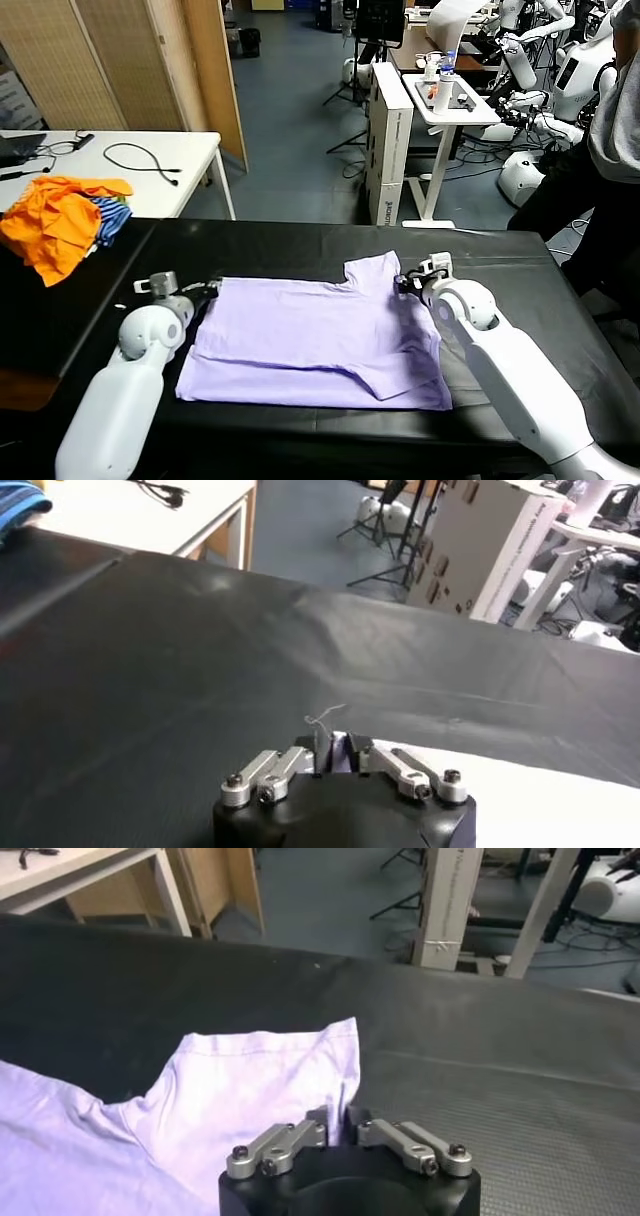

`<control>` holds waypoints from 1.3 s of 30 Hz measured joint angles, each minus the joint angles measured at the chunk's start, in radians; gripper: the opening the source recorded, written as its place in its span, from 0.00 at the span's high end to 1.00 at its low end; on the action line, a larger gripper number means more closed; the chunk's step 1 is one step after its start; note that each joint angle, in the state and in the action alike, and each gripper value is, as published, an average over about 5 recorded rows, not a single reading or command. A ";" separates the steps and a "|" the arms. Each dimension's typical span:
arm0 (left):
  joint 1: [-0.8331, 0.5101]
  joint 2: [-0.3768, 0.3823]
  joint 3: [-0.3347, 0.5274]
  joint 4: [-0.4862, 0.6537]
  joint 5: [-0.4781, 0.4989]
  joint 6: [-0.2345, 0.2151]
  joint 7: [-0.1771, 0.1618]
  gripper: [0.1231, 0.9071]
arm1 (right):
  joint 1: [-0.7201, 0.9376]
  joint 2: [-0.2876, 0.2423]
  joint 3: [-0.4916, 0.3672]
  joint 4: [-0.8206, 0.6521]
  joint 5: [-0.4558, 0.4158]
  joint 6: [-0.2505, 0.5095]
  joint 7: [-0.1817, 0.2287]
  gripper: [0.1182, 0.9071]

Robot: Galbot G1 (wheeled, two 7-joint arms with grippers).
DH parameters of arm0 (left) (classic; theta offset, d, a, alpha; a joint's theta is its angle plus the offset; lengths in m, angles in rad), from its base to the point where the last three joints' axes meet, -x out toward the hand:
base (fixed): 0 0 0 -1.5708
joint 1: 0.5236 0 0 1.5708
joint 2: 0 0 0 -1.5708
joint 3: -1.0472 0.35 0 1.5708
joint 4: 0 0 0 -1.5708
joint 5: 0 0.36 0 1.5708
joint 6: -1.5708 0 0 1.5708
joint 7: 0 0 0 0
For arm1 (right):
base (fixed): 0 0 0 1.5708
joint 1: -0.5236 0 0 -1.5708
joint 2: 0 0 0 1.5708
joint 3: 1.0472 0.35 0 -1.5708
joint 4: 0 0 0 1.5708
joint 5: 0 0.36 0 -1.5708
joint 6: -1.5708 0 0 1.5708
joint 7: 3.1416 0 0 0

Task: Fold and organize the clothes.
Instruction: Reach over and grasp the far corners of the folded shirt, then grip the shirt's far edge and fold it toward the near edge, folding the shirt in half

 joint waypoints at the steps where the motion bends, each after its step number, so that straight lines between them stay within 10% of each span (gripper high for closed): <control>1: 0.003 0.000 -0.001 -0.006 -0.003 0.001 0.000 0.87 | -0.004 -0.002 0.004 0.007 0.001 0.000 0.000 0.97; 39: 0.262 0.097 -0.131 -0.430 -0.064 0.003 -0.039 0.92 | -0.389 -0.150 0.264 0.504 0.001 0.000 0.035 0.97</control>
